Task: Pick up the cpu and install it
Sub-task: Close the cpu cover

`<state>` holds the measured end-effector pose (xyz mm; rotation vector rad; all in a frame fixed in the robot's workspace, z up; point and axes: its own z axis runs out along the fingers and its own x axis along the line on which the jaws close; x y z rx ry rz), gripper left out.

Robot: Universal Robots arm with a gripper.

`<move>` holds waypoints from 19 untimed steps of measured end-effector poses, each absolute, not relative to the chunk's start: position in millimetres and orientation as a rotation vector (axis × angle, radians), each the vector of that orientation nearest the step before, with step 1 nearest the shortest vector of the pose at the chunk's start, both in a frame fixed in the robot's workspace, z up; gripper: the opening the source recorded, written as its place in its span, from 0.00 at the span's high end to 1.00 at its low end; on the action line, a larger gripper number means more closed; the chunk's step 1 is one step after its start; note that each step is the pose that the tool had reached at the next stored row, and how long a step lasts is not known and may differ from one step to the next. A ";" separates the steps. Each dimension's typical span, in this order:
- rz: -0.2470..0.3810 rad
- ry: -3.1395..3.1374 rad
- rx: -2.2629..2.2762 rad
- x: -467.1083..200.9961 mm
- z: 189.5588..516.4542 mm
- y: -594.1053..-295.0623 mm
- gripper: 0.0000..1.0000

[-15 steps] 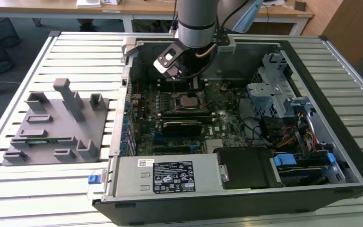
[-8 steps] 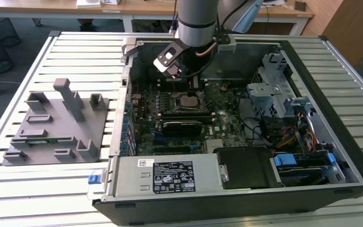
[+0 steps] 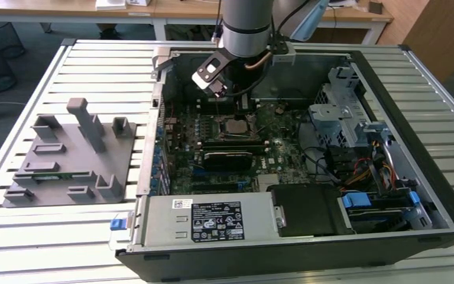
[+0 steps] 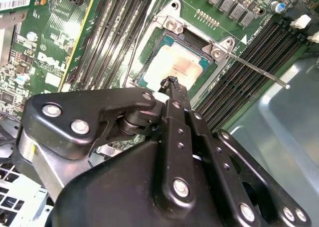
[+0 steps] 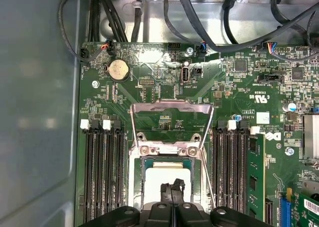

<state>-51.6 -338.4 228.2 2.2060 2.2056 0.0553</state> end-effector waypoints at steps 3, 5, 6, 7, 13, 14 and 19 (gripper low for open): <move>0.055 2.206 2.206 -51.6 229.6 -338.4 0.89; 0.055 2.206 2.206 -51.6 230.4 -338.4 0.89; 0.055 2.206 2.206 -51.5 230.6 -338.4 0.89; 0.055 2.206 2.206 -51.5 230.9 -338.4 0.89; 0.055 2.206 2.206 -51.6 234.1 -338.4 0.89; 0.055 2.206 2.206 -51.6 235.0 -338.4 0.89; 0.055 2.206 2.206 -52.2 243.5 -338.3 0.89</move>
